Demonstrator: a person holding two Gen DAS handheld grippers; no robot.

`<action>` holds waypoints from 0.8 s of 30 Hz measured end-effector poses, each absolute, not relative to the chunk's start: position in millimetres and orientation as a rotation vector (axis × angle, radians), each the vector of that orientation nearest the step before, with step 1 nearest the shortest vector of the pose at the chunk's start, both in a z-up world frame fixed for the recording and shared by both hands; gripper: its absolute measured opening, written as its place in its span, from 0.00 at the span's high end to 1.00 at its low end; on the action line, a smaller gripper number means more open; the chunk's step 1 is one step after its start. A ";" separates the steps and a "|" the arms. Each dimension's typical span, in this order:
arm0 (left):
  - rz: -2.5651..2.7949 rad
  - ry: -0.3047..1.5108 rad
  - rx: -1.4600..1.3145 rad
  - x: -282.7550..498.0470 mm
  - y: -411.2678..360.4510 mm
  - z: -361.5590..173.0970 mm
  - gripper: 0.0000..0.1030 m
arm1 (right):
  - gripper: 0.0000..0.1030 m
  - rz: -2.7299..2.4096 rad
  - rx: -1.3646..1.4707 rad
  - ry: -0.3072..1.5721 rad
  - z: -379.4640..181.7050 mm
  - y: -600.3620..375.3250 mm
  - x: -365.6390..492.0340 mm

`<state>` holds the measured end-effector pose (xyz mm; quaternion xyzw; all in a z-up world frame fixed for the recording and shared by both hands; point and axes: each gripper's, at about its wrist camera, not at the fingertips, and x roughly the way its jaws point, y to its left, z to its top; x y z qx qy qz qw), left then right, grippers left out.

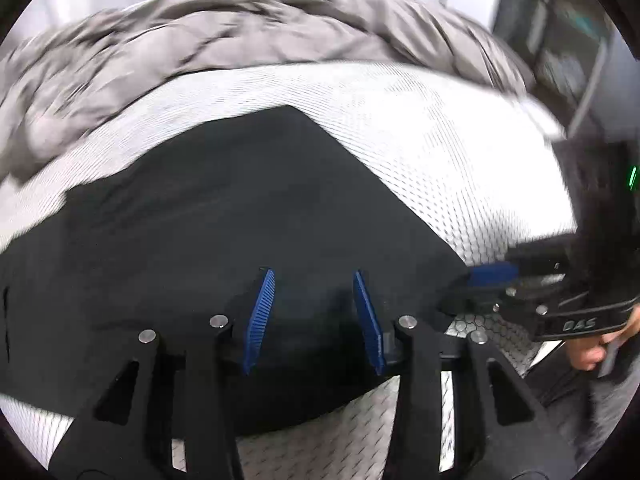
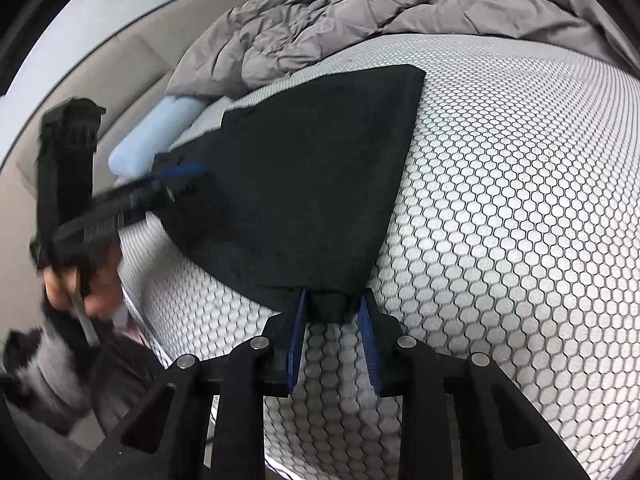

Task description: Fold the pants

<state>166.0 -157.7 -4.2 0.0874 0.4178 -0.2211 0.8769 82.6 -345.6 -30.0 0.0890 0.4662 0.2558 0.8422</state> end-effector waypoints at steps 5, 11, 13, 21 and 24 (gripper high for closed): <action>-0.445 0.929 0.155 184.2 -178.5 -28.8 0.61 | 0.74 0.508 0.314 0.978 -37.4 -347.1 92.3; -0.449 0.946 0.122 189.2 -178.2 -31.7 0.61 | 0.93 0.493 0.191 0.969 -37.8 -333.5 81.9; -0.450 0.946 0.123 191.9 -174.7 -31.8 0.61 | 0.95 0.498 0.140 0.977 -37.9 -335.1 73.9; -0.505 0.924 0.096 167.1 -167.7 -18.1 0.55 | 0.76 0.565 0.259 0.884 -18.2 -362.8 63.8; -0.489 0.899 0.187 152.6 -176.7 -27.6 0.53 | 0.73 0.566 0.377 0.896 -23.3 -367.0 78.3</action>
